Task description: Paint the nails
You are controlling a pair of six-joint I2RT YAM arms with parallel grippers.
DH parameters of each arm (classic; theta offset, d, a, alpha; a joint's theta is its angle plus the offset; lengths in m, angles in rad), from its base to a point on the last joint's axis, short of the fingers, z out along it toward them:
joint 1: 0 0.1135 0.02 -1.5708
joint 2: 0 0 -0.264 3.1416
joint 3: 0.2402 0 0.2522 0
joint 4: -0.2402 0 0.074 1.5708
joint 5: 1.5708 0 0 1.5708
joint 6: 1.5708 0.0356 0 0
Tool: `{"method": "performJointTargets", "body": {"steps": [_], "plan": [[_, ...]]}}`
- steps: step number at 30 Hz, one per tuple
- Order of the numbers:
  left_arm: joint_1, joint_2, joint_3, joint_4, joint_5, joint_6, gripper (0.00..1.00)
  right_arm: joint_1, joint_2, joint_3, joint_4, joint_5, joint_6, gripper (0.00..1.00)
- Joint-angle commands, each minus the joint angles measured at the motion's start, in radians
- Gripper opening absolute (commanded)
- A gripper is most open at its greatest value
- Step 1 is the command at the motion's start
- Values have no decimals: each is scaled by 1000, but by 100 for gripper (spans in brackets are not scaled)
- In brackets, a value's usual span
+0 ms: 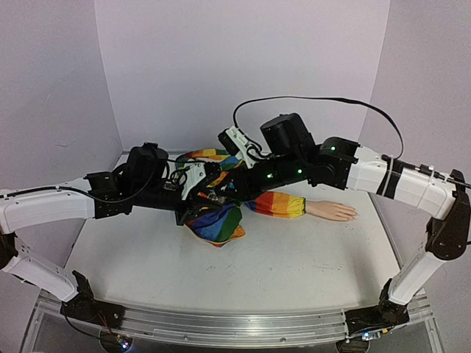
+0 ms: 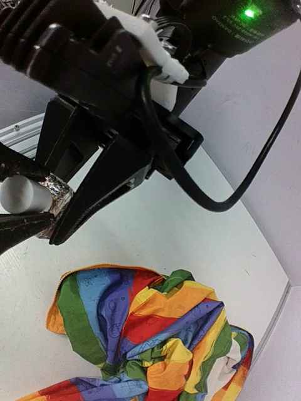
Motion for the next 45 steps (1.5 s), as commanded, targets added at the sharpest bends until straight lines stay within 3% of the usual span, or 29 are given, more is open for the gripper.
{"method": "performJointTargets", "body": {"steps": [1, 9, 18, 22, 25, 28, 31, 37, 40, 45], "plan": [[-10, -22, 6, 48, -17, 19, 0, 7, 70, 80, -69, -36, 52, 5], [-11, -21, 4, 49, -32, 16, 0, 6, 72, 74, -89, 7, 142, 23], [-11, -1, 4, 50, -38, 5, 0, -51, -93, -53, 10, 14, 122, 79], [-9, 11, 10, 50, -3, -12, 0, -79, -149, -105, 29, -69, 32, 90], [5, 17, 20, 51, 110, -43, 0, -98, -196, -177, 120, -205, -44, 91], [15, 27, 36, 51, 314, -74, 0, -114, -228, -244, 260, -325, -73, 90], [20, 46, 56, 53, 434, -113, 0, -147, -202, -258, 334, -450, -77, 81], [24, 60, 68, 53, 523, -134, 0, -151, -150, -253, 398, -573, -61, 69], [24, 56, 67, 53, 528, -133, 0, -151, -130, -247, 431, -615, -38, 58], [25, 56, 71, 55, 548, -138, 0, -152, -93, -239, 450, -670, -24, 55]]}}
